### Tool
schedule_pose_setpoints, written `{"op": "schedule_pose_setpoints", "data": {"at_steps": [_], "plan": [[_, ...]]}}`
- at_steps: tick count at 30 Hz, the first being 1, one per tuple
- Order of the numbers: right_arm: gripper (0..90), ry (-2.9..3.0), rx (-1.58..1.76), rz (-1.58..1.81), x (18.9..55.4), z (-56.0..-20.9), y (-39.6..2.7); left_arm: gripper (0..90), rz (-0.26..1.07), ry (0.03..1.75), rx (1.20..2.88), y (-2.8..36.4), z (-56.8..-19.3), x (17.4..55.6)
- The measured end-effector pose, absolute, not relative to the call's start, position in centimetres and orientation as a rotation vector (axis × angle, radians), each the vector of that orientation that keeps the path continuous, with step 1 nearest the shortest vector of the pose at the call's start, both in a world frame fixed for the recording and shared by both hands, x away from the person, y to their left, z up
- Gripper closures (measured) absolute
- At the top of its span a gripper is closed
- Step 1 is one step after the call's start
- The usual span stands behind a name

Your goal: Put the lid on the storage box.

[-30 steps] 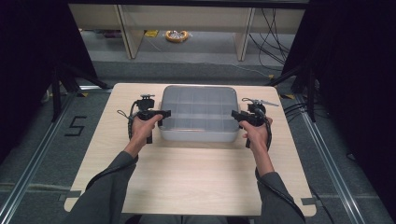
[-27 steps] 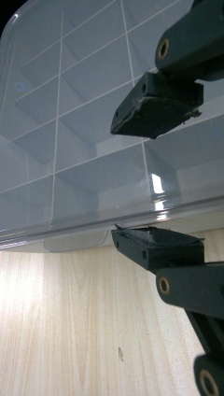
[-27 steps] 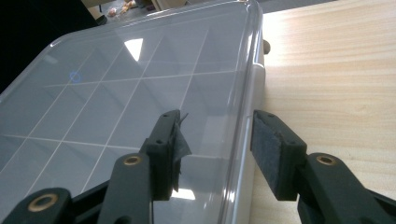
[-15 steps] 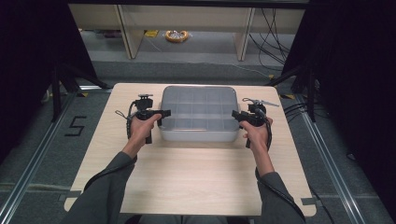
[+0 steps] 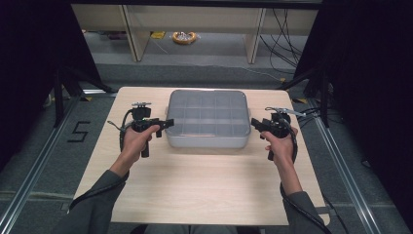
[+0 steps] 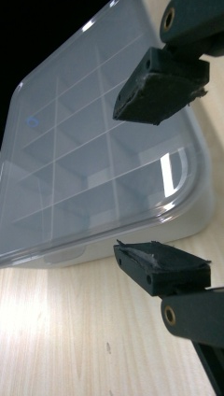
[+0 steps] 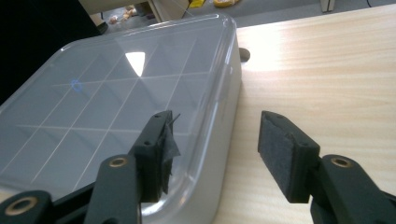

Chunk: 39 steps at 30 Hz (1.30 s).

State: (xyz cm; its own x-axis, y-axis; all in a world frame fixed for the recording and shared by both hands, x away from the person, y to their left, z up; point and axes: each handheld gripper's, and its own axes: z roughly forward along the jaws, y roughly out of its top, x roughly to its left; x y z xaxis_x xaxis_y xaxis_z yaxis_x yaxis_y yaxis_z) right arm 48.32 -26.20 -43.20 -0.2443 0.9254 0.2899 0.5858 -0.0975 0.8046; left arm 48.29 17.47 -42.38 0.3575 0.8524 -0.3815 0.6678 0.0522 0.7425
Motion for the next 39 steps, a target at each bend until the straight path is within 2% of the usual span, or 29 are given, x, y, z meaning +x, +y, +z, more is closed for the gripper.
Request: {"op": "schedule_pose_setpoints", "data": {"at_steps": [15, 29, 32, 39], "plan": [[39.8, 1.835, 1.611, 1.361, 44.3, -43.8, -27.4, 27.2, 0.264, 1.261, 1.691, 16.9, -43.7, 43.0], [34.2, 1.854, 1.659, 1.364, 42.2, -43.6, -27.1, 24.6, 0.233, 1.247, 1.733, 16.0, -45.6, 40.5], [31.2, 1.888, 1.575, 1.347, 42.0, -44.2, -27.1, 24.2, 0.220, 1.231, 1.765, 15.8, -46.2, 39.8], [27.9, 1.913, 1.655, 1.356, 40.7, -44.6, -26.1, 23.3, 0.196, 1.218, 1.777, 15.9, -47.3, 38.6]]}}
